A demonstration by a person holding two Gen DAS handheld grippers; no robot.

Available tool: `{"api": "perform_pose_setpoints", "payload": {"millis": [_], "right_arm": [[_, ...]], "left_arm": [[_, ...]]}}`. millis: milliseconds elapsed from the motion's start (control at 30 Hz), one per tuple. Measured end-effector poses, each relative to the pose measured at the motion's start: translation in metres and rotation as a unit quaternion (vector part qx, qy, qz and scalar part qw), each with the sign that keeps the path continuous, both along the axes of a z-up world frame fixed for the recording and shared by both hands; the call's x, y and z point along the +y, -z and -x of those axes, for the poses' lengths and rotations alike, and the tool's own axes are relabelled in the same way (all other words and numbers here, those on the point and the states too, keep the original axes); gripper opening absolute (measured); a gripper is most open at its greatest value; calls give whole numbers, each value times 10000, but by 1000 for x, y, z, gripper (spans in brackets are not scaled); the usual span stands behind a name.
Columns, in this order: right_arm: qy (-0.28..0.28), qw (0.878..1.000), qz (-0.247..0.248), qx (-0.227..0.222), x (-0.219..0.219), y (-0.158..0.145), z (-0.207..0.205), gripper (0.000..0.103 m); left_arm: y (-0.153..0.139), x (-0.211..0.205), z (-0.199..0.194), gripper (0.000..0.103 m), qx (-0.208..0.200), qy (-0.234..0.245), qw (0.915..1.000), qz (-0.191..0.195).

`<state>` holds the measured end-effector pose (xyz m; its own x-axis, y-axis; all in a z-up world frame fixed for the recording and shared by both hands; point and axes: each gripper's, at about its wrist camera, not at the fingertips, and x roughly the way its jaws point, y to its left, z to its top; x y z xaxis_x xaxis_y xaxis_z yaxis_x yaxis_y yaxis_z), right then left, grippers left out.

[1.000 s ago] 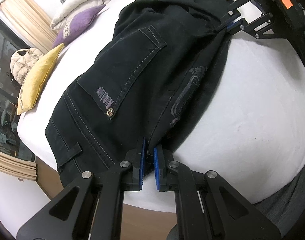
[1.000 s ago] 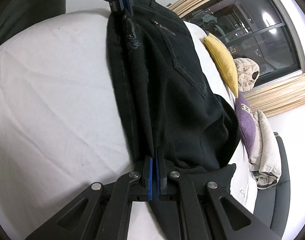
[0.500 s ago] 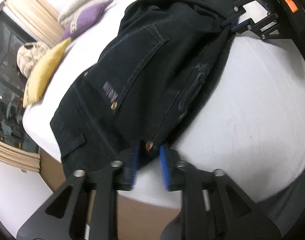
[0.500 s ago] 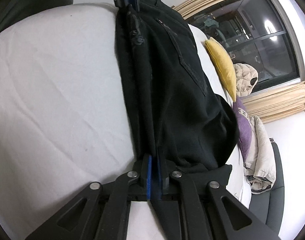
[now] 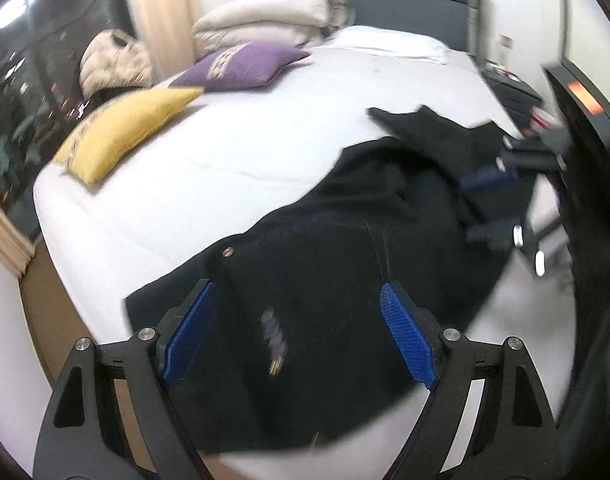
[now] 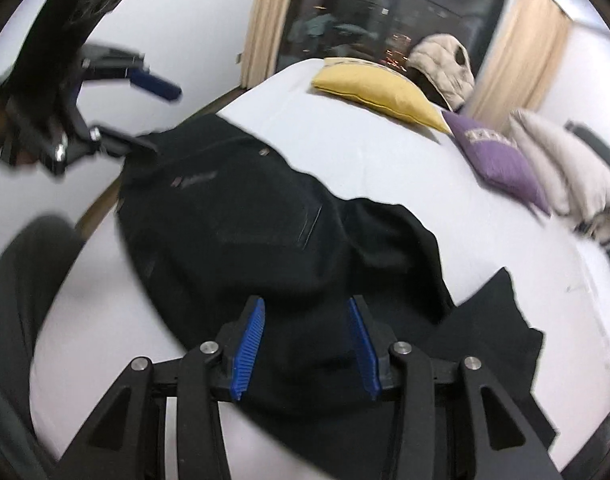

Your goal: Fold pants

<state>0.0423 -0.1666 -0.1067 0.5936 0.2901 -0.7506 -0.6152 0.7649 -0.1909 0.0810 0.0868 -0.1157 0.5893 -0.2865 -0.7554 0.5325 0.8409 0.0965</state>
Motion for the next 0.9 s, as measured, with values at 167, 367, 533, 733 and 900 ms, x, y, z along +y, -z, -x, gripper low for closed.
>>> {"api": "perform_pose_setpoints", "payload": {"millis": [167, 367, 533, 733, 900], "right_arm": [[226, 9960, 510, 704, -10, 63, -8, 46], [226, 9982, 225, 500, -26, 33, 14, 46], [42, 9989, 293, 353, 5, 38, 13, 66], [519, 9958, 75, 752, -34, 37, 22, 64], [1657, 9810, -886, 488, -106, -23, -33, 64]], "left_arm": [[79, -22, -32, 85, 937, -434, 9937, -434], [45, -25, -29, 82, 620, -642, 9960, -9], [52, -57, -48, 83, 602, -706, 9956, -122], [74, -64, -54, 83, 979, -982, 9898, -317], [37, -88, -62, 83, 471, -820, 9955, -33]]}}
